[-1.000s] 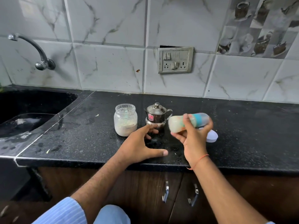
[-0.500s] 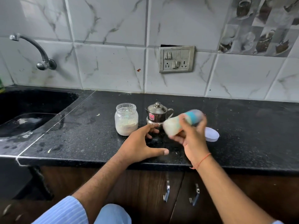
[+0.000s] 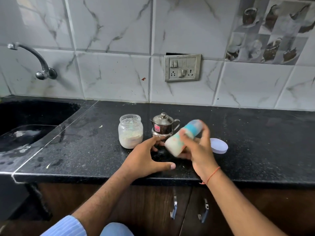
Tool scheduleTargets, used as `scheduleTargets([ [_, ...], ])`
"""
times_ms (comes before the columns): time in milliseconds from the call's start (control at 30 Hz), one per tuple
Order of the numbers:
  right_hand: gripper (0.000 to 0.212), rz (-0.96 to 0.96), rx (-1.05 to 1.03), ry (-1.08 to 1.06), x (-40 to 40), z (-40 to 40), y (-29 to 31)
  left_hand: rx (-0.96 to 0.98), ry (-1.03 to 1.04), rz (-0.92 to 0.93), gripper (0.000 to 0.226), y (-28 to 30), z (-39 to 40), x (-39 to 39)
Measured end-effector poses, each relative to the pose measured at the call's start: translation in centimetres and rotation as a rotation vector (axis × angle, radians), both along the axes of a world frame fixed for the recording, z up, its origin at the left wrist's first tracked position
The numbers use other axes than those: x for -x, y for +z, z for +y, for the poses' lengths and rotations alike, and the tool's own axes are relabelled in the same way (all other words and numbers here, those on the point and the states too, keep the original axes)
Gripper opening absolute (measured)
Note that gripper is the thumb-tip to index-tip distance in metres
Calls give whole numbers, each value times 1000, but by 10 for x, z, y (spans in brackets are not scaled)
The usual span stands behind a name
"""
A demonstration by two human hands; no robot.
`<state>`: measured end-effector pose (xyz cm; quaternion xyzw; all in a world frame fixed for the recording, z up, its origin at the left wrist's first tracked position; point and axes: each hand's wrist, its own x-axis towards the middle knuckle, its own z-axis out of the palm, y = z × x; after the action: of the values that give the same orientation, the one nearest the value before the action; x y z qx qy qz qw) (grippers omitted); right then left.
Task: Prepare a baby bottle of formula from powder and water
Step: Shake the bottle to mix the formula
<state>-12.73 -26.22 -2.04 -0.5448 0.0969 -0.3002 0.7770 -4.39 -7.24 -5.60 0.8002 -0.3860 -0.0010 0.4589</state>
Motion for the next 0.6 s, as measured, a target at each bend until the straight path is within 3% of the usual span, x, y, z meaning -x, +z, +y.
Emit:
scheduleTargets([
  [67, 71, 7, 42, -21, -2, 3, -3, -2, 5, 1, 103, 0, 1, 0],
  [167, 68, -77, -207, -137, -2, -6, 0, -2, 5, 10, 105, 0, 0, 0],
  [267, 66, 36, 54, 58, 0, 0, 0, 3, -6, 6, 106, 0, 1, 0],
  [300, 67, 26, 63, 26, -1, 1, -1, 6, -6, 8, 106, 0, 2, 0],
  [400, 60, -72, -169, -105, -3, -7, 1, 6, 1, 26, 109, 1, 0, 0],
  [500, 63, 39, 88, 74, -1, -1, 0, 4, -9, 14, 108, 0, 0, -1],
  [533, 64, 31, 102, 44, -2, 1, -2, 2, -7, 11, 108, 0, 1, -2],
  [600, 64, -58, -97, -119, -2, -2, -1, -3, 6, 13, 109, 1, 1, -2],
])
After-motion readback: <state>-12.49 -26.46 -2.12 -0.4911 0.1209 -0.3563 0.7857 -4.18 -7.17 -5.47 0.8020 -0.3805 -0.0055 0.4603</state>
